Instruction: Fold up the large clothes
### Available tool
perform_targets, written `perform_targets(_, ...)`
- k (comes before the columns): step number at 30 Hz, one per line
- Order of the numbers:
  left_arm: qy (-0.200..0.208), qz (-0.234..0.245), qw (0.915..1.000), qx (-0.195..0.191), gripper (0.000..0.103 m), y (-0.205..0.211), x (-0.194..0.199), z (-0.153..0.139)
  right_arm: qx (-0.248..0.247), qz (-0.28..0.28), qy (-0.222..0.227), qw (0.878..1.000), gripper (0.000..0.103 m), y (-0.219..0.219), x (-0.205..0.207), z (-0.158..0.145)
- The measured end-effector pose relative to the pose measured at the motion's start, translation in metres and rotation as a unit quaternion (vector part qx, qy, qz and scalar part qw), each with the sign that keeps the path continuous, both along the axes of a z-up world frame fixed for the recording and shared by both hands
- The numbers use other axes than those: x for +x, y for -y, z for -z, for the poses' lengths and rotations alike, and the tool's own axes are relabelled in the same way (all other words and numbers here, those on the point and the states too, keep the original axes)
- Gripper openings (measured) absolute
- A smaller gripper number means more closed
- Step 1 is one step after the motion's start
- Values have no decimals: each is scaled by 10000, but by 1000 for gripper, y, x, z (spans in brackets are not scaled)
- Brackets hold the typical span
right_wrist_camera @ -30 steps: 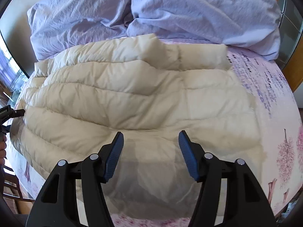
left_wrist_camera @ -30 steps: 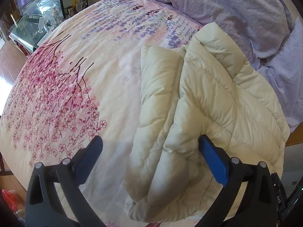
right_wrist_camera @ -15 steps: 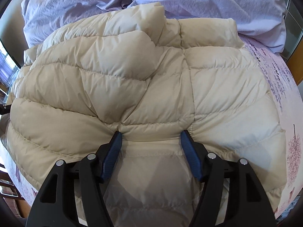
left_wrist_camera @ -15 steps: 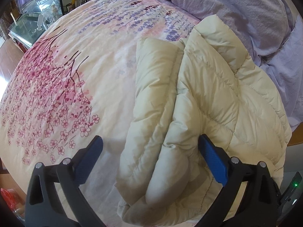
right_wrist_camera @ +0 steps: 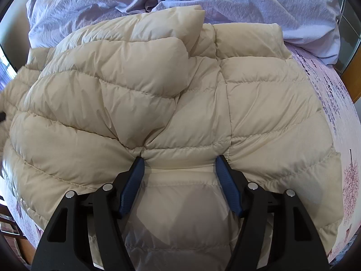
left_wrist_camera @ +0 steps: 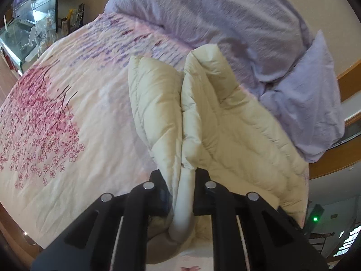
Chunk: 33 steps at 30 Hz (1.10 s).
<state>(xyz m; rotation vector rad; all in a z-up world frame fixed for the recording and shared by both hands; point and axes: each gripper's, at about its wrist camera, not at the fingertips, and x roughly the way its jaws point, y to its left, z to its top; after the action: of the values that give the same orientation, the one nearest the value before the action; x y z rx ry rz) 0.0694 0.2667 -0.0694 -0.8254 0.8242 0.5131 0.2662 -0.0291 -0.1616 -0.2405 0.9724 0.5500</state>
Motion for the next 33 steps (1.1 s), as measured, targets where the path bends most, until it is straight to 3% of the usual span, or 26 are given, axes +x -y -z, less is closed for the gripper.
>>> perform_targets(9, 527, 638, 9959, 359, 12, 53, 31, -66, -15, -16, -32, 10000, 68, 1, 2, 1)
perform_targets(19, 1249, 1655, 9781, 191, 12, 141, 82, -115, 17, 6, -86, 10000, 68, 5, 3, 0)
perform_targets(23, 1260, 2026, 9710, 158, 12, 174, 108, -115, 62, 2, -136, 9999, 68, 9, 5, 0)
perform_targets(28, 1236, 2283, 9656, -163, 12, 206, 133, -103, 146, -65, -152, 9998, 68, 14, 6, -1)
perform_targets(33, 1059, 2394, 9648, -254, 12, 226, 150, -86, 319, -177, -192, 9992, 67, 27, 6, -7)
